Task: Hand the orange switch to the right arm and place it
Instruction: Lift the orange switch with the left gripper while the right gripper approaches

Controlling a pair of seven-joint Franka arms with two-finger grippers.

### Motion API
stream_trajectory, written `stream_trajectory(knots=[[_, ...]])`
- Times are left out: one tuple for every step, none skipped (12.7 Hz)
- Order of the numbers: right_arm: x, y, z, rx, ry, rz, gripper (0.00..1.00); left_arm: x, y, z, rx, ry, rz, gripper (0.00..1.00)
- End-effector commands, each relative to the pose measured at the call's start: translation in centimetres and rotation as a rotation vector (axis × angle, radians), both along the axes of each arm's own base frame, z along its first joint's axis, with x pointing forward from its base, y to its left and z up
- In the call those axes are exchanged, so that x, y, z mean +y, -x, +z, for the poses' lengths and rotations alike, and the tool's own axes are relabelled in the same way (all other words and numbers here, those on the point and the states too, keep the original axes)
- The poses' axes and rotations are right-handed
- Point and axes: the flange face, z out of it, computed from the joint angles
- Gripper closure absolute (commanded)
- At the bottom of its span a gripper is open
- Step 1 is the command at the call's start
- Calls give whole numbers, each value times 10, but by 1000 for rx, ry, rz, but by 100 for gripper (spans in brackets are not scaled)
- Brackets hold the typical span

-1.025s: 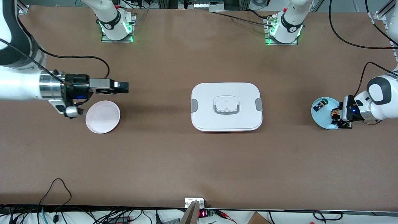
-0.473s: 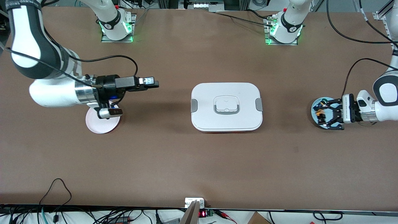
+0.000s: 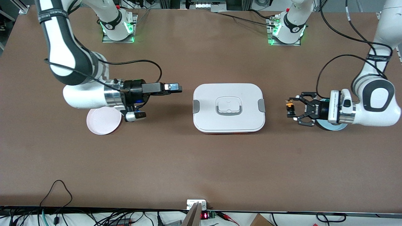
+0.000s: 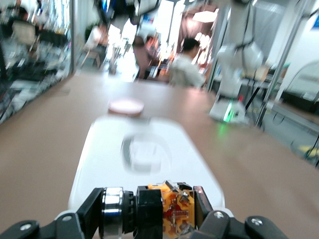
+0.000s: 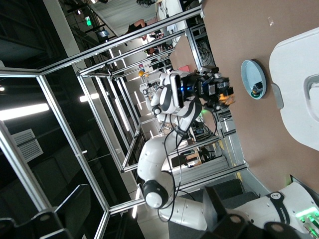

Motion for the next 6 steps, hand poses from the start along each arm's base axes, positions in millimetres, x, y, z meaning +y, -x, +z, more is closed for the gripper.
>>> stream_trajectory(knots=[[23,8,-2,-9,1,-14,0,-87,5,52,5,143,-44,100],[32,12,-3,-1,-7,-15,0,-127,8,73,26,188,-52,100],[35,12,-4,13,-29,-25,0,-164,12,92,53,192,-43,100],[41,14,-4,25,-37,-21,0,-198,17,108,90,194,-7,100],[43,15,-6,34,-35,-18,0,-227,22,121,114,193,25,100],[43,15,-11,39,-32,-18,0,-248,25,131,130,187,69,100]])
